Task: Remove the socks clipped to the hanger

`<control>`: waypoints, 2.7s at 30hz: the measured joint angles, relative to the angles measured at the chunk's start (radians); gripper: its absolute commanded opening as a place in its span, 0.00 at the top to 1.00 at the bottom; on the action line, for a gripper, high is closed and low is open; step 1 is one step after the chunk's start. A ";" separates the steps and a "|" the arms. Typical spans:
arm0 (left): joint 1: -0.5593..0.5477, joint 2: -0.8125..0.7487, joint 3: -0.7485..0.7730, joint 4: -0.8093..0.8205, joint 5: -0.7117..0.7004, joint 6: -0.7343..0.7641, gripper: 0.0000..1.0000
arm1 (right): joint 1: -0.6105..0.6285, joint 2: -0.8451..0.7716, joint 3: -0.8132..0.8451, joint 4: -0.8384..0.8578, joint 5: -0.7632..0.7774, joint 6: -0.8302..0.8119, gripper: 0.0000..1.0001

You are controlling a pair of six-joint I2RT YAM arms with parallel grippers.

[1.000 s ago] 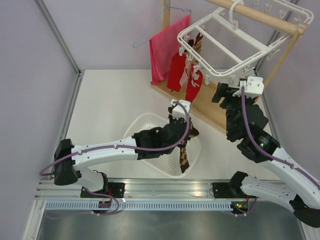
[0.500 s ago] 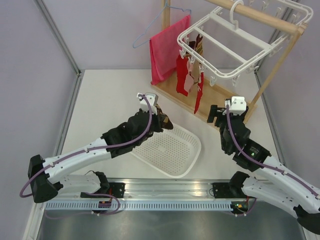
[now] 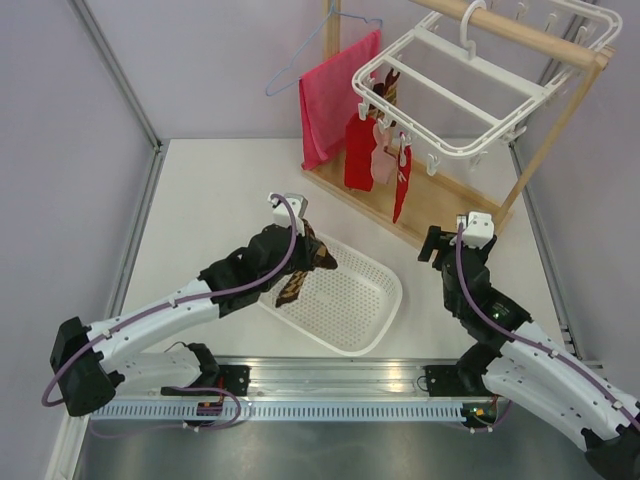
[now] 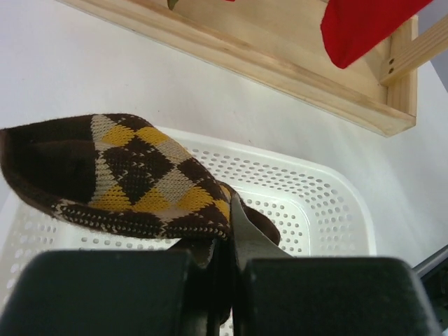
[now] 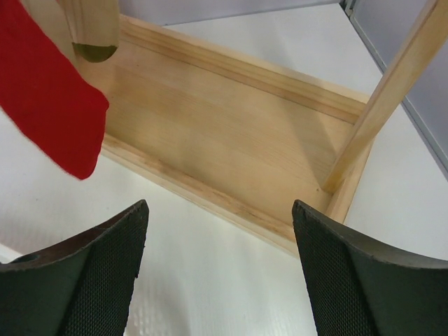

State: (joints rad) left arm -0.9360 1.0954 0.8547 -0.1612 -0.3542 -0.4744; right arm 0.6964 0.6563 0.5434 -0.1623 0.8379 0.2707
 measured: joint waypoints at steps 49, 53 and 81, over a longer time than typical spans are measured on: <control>-0.085 0.417 0.303 0.285 0.136 0.001 0.00 | -0.544 -0.020 -0.135 0.108 -0.572 0.060 0.12; -0.119 0.482 0.353 0.329 0.089 0.043 0.00 | -0.593 -0.018 -0.148 0.113 -0.629 0.068 0.12; -0.142 0.814 0.608 0.337 -0.284 0.201 0.98 | -0.674 -0.027 -0.149 0.147 -0.844 0.073 0.12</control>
State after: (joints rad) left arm -1.0775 1.9095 1.4624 0.1757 -0.6384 -0.2737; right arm 0.0219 0.6289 0.3943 -0.0151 -0.0063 0.3435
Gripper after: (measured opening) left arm 0.047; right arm 0.874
